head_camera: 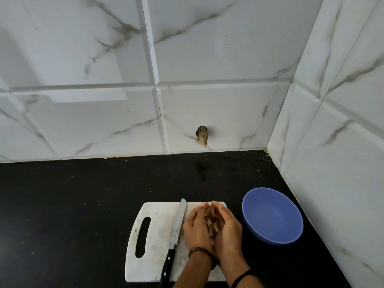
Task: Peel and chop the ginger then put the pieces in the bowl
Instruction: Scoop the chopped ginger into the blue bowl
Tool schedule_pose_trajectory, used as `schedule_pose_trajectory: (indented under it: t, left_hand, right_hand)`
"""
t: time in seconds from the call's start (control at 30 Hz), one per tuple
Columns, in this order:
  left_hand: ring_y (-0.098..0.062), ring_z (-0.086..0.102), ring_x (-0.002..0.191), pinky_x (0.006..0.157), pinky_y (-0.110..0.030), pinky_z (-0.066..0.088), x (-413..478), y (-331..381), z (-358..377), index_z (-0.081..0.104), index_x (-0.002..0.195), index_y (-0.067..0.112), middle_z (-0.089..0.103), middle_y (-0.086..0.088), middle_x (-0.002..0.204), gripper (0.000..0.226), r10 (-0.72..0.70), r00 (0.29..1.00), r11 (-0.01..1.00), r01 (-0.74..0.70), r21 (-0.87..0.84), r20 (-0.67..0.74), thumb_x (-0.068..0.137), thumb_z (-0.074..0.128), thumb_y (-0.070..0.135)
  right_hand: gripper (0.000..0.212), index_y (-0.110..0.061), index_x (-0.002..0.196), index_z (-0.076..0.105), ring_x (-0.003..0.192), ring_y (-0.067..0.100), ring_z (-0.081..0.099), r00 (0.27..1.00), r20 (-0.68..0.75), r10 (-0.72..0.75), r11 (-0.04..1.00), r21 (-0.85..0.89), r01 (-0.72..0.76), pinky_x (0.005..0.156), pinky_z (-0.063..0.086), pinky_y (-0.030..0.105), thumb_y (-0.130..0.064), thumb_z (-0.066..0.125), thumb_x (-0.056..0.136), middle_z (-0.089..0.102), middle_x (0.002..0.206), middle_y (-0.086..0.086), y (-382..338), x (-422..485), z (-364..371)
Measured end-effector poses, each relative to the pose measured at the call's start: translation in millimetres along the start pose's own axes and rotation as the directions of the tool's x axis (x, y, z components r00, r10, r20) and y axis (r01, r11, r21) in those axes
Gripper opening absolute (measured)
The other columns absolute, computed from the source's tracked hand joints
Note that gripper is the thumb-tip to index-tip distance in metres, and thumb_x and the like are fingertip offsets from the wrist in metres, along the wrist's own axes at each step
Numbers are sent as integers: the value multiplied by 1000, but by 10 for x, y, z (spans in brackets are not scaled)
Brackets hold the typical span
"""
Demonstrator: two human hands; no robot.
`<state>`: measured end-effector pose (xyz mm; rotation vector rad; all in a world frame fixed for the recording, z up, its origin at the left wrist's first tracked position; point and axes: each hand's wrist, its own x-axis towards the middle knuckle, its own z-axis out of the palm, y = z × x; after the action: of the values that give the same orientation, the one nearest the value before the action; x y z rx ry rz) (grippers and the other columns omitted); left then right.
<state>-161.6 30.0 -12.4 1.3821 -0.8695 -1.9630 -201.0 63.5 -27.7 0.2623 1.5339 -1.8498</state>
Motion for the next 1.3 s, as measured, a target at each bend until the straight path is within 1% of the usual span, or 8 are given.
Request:
schedule_pose_trajectory:
  t: [0.2,0.3,0.47,0.57,0.73,0.87,1.1,1.3]
  left_hand:
    - [-28,72,88,85,-48,56,13,73,-17,74,94,11,75,-11,92,26,-107,994,992,109,-64,28,85,68,34]
    - [-26,72,87,86,-47,56,18,82,3,75,94,12,75,-10,90,29,-150,988,988,151,-35,40,85,66,38]
    - [-26,70,88,78,-40,58,-7,117,28,73,97,14,74,-10,91,25,-226,974,973,227,-49,23,87,64,35]
    - [-27,69,90,75,-39,57,-18,131,42,70,100,12,73,-13,94,26,-257,966,964,258,-65,23,85,66,34]
    - [-28,70,88,86,-45,56,-26,177,99,74,95,9,75,-13,88,23,-209,976,972,213,-96,52,84,68,28]
    - [-29,70,87,82,-42,57,-121,294,205,73,92,6,74,-15,87,21,-176,980,970,188,-151,93,88,63,24]
    - [-26,70,80,75,-36,58,-315,421,612,72,93,3,74,-16,88,18,-143,971,970,176,-166,194,88,63,18]
    - [-28,70,89,84,-40,57,-461,295,1127,74,91,4,74,-15,92,17,-197,944,970,228,-89,264,85,67,17]
  right_hand:
    - [23,-15,104,76,97,26,72,997,34,65,993,95,-68,95,54,48,-31,64,92,76,100,5,-27,-11,45]
    - [22,-16,101,75,94,25,71,998,-15,65,998,8,-65,93,55,47,-33,65,91,76,98,5,-15,-5,91]
    - [24,-16,97,72,96,29,69,997,31,-76,997,-11,76,92,54,52,-33,58,88,74,99,9,-42,-131,123]
    - [15,-15,97,71,87,25,69,995,-58,77,997,24,-76,77,58,43,-27,65,91,73,93,8,-71,-96,120]
    - [23,-9,103,73,92,29,69,989,-7,147,983,117,-145,80,57,42,-27,64,91,74,98,13,-218,-116,126]
    - [25,-7,104,72,94,32,70,989,9,149,969,199,-148,88,56,47,-27,63,91,75,97,15,-347,-106,134]
    - [27,-4,106,73,95,32,71,1000,-13,29,940,339,-23,90,56,47,-24,62,91,75,99,16,-720,-65,-60]
    - [29,-5,109,72,96,31,69,995,-101,10,915,402,31,85,56,41,-26,57,94,73,104,17,-1118,32,-445]
